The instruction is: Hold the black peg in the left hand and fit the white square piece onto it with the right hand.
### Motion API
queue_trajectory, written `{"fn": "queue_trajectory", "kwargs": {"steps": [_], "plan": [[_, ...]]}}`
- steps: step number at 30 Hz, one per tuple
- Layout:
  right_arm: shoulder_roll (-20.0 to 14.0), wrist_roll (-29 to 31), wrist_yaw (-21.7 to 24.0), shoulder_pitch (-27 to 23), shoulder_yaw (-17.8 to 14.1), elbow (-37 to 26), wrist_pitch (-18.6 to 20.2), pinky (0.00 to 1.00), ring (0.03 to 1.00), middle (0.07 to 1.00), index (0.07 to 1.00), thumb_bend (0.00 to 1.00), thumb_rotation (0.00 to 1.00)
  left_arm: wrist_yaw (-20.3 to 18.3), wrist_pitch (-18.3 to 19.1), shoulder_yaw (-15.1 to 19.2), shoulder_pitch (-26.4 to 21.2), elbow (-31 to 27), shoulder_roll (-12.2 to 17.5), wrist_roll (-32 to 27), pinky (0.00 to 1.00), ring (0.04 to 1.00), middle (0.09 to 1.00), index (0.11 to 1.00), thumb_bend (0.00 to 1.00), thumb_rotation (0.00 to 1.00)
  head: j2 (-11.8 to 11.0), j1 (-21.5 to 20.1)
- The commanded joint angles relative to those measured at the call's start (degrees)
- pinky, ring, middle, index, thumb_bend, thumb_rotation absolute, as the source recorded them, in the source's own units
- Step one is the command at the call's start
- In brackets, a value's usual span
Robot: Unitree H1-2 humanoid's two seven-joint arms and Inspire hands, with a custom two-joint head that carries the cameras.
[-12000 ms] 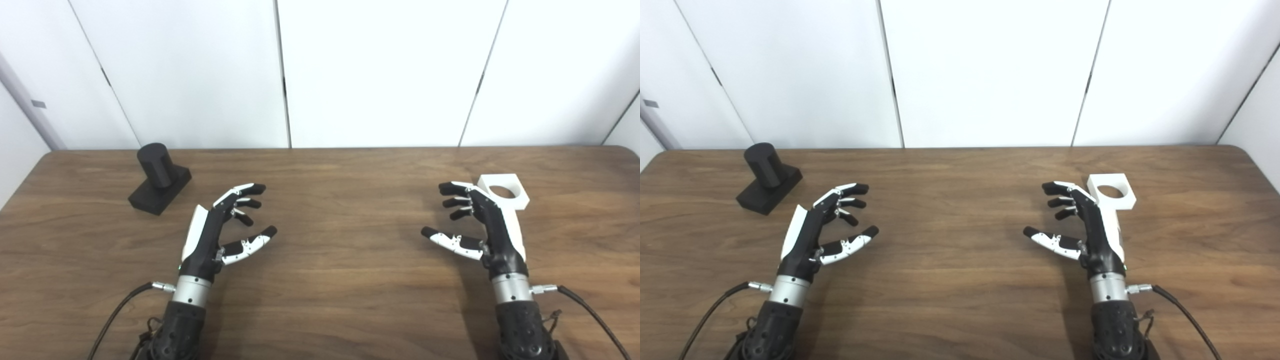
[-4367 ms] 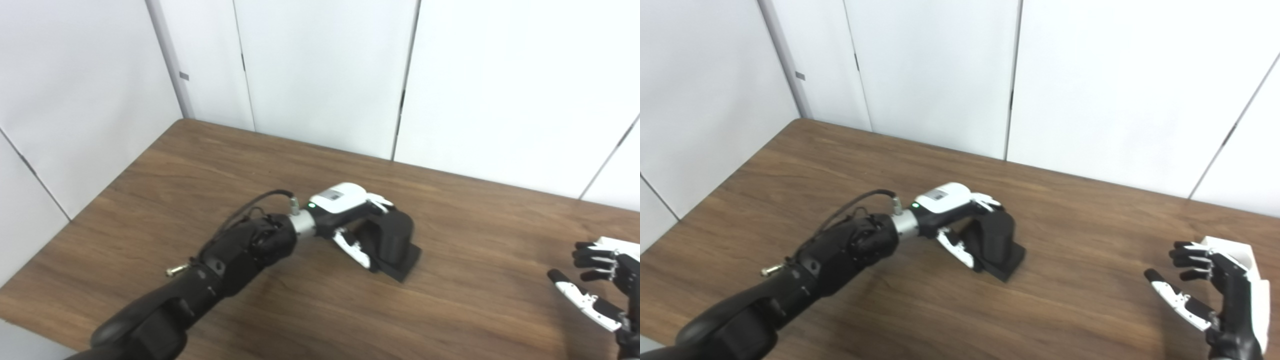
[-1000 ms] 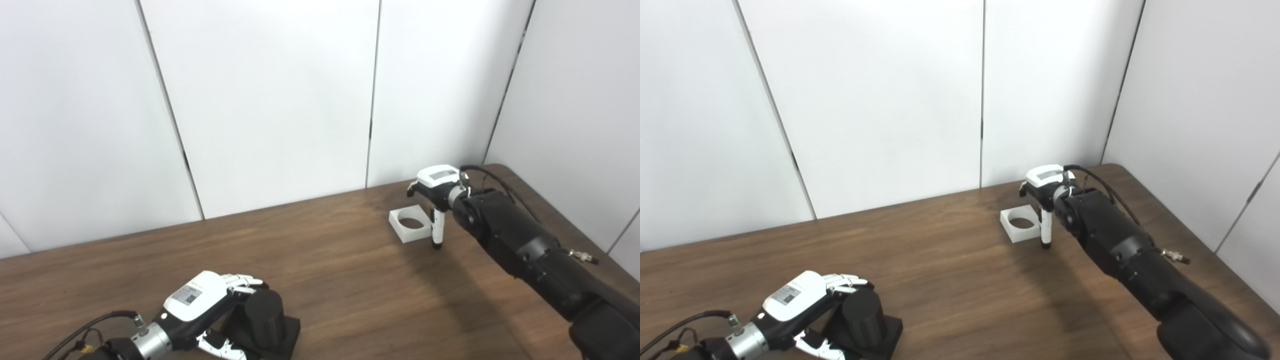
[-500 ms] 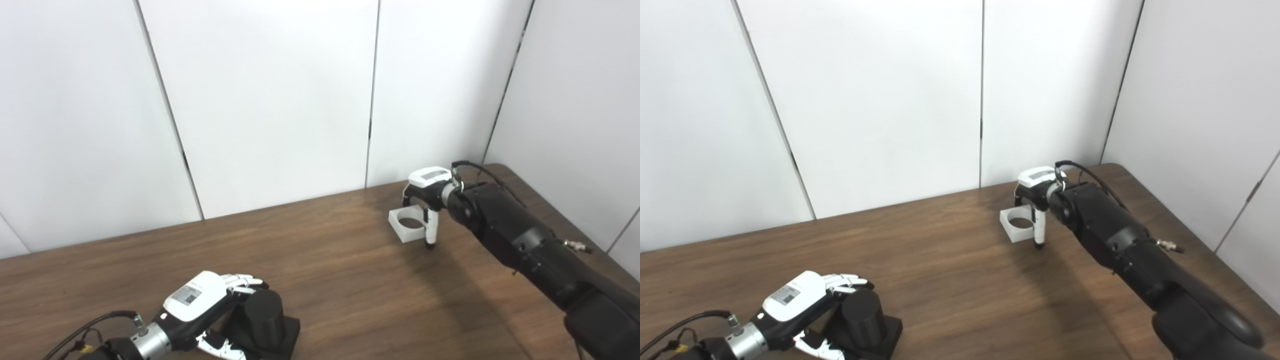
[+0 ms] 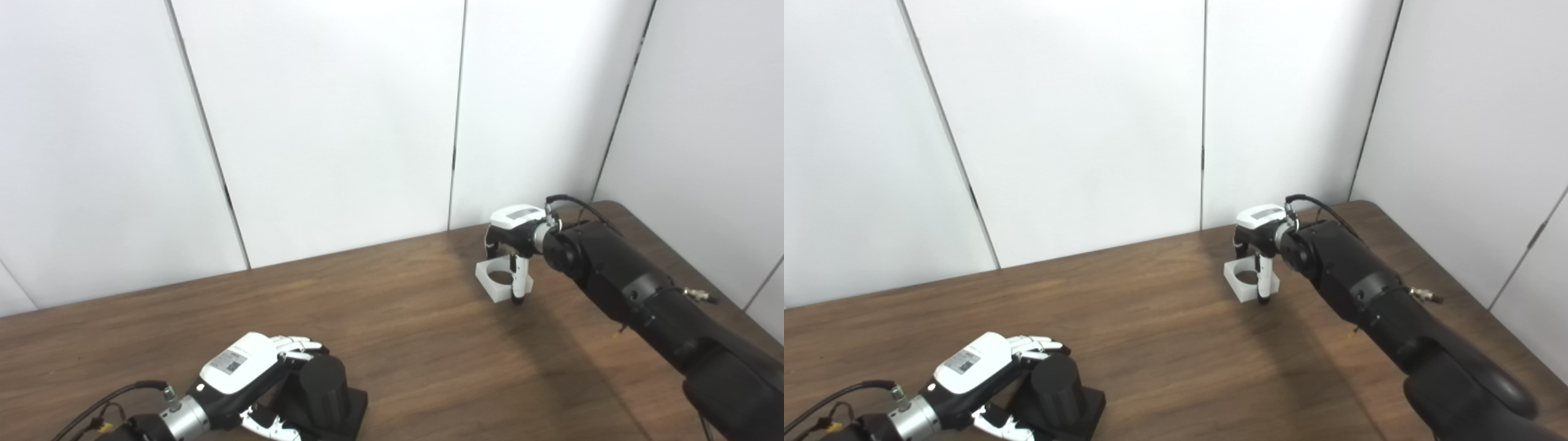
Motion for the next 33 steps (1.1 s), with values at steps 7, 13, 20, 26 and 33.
{"fn": "queue_trajectory", "kwargs": {"steps": [7, 13, 20, 26, 33], "plan": [[-1.1, 2.2, -1.9, -0.6, -1.2, -2.5, -2.9, 0.77, 0.850, 0.782, 0.483, 0.52, 0.14, -6.1, 0.6, -2.7, 3.1, 1.9, 2.1, 5.1, 0.79, 0.855, 0.845, 0.492, 0.52, 0.06, 0.6, 0.4], [-1.7, 4.9, -5.0, 1.2, -4.4, -5.4, -4.6, 0.80, 0.861, 0.779, 0.481, 0.52, 0.13, -6.3, 0.6, -2.3, 3.3, 1.7, 2.3, 4.5, 0.80, 0.860, 0.847, 0.492, 0.52, 0.06, 1.1, 1.1], [-3.2, 7.5, -7.9, 3.2, -8.2, -10.9, -7.1, 0.80, 0.860, 0.771, 0.481, 0.52, 0.13, -5.8, 0.6, -2.3, 3.2, 2.1, 2.5, 4.3, 0.79, 0.853, 0.842, 0.491, 0.52, 0.06, 2.0, 2.0], [-4.7, 9.3, -6.8, 4.1, -10.4, -15.5, -8.0, 0.77, 0.859, 0.764, 0.482, 0.52, 0.13, -6.6, 0.6, -1.9, 3.0, 2.6, 1.9, 4.5, 0.79, 0.861, 0.852, 0.492, 0.52, 0.06, 3.3, 6.0], [-5.3, 13.3, -3.4, 5.4, -11.7, -23.6, -8.2, 0.75, 0.854, 0.761, 0.481, 0.52, 0.13, -9.0, 0.7, 0.5, 3.2, 1.9, 0.6, 6.4, 0.82, 0.876, 0.864, 0.492, 0.52, 0.07, 5.6, 12.2]]}}
